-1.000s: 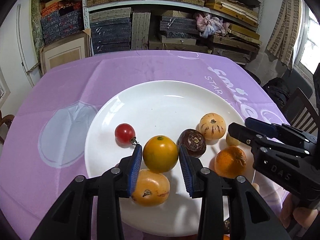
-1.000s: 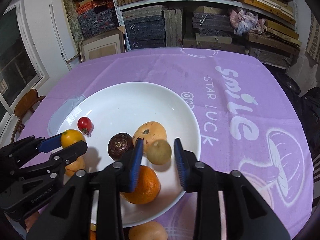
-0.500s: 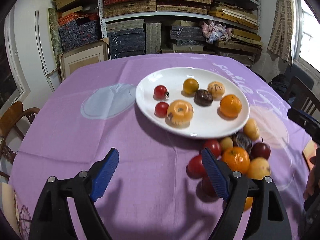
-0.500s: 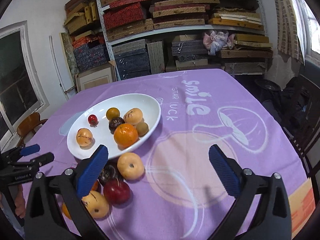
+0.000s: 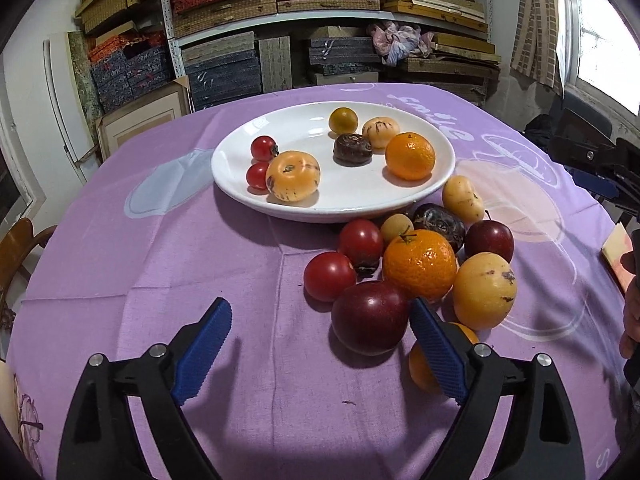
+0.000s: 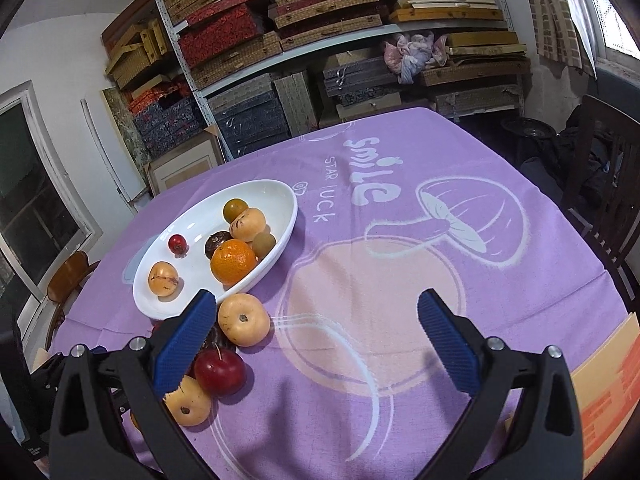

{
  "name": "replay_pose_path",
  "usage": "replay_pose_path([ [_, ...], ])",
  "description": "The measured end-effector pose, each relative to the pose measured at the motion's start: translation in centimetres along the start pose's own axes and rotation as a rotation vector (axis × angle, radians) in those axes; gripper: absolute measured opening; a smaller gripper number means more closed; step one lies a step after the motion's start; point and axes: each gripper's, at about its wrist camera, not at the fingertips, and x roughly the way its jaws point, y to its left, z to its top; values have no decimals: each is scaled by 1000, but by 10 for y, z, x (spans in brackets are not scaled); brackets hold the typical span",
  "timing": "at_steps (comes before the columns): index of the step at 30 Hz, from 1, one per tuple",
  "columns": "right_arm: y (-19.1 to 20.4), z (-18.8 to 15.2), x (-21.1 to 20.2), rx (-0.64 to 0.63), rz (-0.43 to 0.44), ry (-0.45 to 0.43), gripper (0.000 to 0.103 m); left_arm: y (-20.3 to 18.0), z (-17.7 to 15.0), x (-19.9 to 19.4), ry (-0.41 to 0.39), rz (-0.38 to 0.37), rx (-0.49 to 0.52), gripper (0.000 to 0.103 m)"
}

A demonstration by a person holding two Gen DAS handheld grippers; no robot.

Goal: Organize fruits
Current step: 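Withdraw both tools from the plate toward the remaining fruits, then grasp the dark red plum with the left tool while the right tool grasps the red apple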

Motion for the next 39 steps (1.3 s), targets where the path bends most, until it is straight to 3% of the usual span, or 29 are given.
replay_pose_path([
  [4, 6, -1, -2, -30, -16, -16, 99, 11, -3, 6, 25, -51, -49, 90],
  [6, 7, 0, -2, -34, -21, -16, 99, 15, -5, 6, 29, -53, -51, 84],
  [11, 7, -1, -1, -32, -16, -12, 99, 29, -10, 17, 80, -92, -82, 55],
  [16, 12, -4, 3, -52, -8, 3, 99, 43, -9, 16, 74, -133, -135, 53],
  [19, 19, -7, 5, -83, 2, 23, 99, 45, -11, 13, 69, -144, -122, 42],
  [25, 51, -30, 1, -228, 45, 82, 99, 50, -19, 4, 61, -105, -112, 42],
  [29, 71, -43, 6, -332, 0, 89, 99, 59, -22, 1, 61, -94, -144, 42],
  [31, 74, -46, 13, -347, -27, 108, 94, 58, -22, 0, 61, -91, -135, 42],
  [33, 72, -46, 19, -338, -29, 130, 76, 56, -22, -1, 62, -92, -127, 42],
  [39, 77, -47, 36, -338, 6, 178, 73, 56, -22, -2, 63, -94, -128, 42],
])
